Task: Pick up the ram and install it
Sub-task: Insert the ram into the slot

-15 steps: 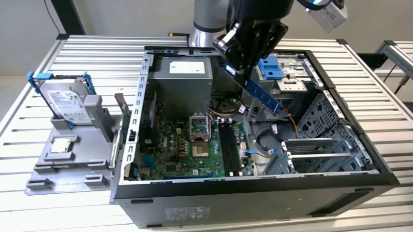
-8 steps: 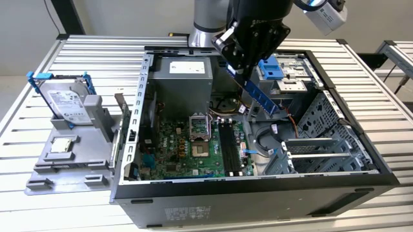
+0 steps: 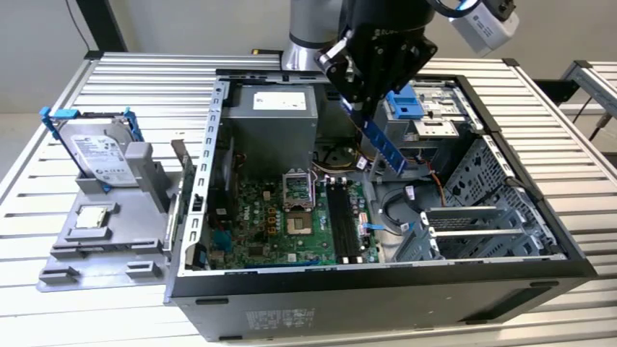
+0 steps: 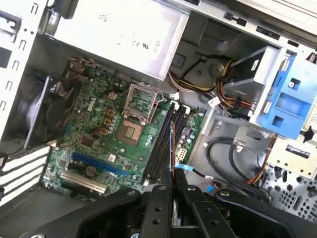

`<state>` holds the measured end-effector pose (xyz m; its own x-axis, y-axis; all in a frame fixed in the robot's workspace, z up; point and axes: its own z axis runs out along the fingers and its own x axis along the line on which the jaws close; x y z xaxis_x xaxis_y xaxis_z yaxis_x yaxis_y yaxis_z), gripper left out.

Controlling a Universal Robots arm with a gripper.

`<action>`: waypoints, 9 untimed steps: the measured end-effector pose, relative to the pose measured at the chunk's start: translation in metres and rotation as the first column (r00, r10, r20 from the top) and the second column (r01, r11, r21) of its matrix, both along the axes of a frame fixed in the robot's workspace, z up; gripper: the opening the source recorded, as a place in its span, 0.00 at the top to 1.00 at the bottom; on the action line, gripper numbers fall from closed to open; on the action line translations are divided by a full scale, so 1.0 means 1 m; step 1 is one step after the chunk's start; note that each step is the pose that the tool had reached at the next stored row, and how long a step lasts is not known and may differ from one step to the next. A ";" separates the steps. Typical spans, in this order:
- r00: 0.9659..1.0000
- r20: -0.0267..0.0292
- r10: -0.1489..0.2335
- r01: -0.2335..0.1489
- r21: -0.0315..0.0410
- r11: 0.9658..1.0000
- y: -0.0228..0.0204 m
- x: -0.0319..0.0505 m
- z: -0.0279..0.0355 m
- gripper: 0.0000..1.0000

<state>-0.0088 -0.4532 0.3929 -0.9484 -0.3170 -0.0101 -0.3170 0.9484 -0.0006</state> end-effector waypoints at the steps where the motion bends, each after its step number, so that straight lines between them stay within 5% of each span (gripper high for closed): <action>1: 1.000 0.000 -0.012 0.012 0.000 1.000 0.0000 0.0000 0.0000 1.00; 9: 0.994 0.000 -0.105 0.105 0.000 0.994 -0.0004 0.0000 0.0000 1.00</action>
<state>-0.0088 -0.4537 0.3929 -0.9764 -0.2158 -0.0100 -0.2158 0.9764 -0.0005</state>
